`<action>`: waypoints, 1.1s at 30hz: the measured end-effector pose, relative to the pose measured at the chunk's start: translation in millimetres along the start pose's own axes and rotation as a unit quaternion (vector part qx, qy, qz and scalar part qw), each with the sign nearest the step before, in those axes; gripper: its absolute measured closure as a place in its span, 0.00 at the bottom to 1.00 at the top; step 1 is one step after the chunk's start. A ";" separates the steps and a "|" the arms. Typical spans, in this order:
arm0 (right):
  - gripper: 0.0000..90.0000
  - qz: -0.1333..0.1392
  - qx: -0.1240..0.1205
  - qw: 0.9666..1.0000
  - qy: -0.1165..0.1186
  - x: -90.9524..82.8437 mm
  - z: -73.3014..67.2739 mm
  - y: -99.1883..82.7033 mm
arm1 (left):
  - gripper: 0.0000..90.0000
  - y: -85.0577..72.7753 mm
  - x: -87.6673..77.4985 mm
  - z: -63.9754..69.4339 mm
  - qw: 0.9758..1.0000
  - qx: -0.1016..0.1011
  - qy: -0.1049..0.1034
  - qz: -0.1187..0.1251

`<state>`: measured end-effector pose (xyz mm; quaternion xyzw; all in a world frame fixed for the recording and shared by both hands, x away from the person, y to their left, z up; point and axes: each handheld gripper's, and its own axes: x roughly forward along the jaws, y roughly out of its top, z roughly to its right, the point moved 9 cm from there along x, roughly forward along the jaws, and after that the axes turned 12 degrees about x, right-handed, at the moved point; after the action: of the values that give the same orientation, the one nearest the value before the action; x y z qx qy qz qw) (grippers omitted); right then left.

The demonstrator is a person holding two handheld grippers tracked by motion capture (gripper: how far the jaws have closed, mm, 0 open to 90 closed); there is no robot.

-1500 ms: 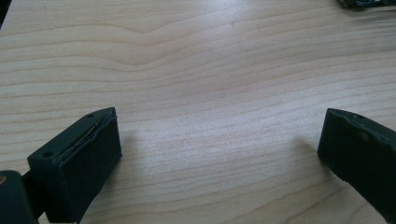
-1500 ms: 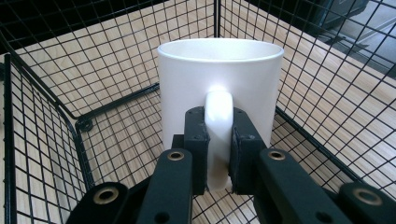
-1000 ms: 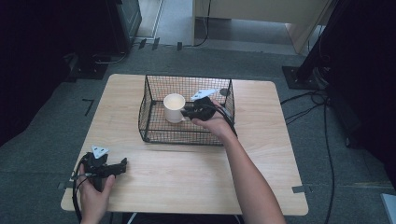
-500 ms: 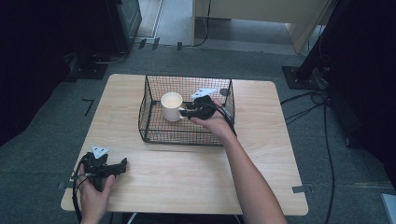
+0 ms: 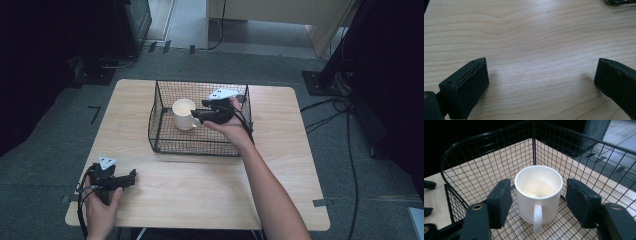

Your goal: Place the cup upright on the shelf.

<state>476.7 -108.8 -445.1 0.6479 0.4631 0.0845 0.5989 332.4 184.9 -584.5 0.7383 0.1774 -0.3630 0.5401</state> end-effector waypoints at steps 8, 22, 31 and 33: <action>0.36 0.014 0.006 1.000 0.002 -15.2 -10.9 10.9 | 0.00 0.0 0.0 0.0 1.000 0.000 0.000 0.000; 0.24 0.015 -0.009 1.000 0.024 -40.8 -37.0 10.5 | 0.00 0.0 0.0 -0.1 1.000 0.001 0.000 0.000; 0.16 0.012 -0.020 0.999 0.025 -52.5 -49.7 -0.3 | 0.00 0.2 0.1 0.0 1.000 -0.001 0.000 0.001; 0.16 0.014 -0.018 0.999 0.024 -54.9 -52.4 -2.9 | 0.00 0.2 0.1 0.0 1.000 0.000 0.001 0.001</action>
<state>409.9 -111.1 -409.0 0.6413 0.4662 0.1166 0.5981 332.6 184.9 -584.5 0.7384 0.1773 -0.3621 0.5405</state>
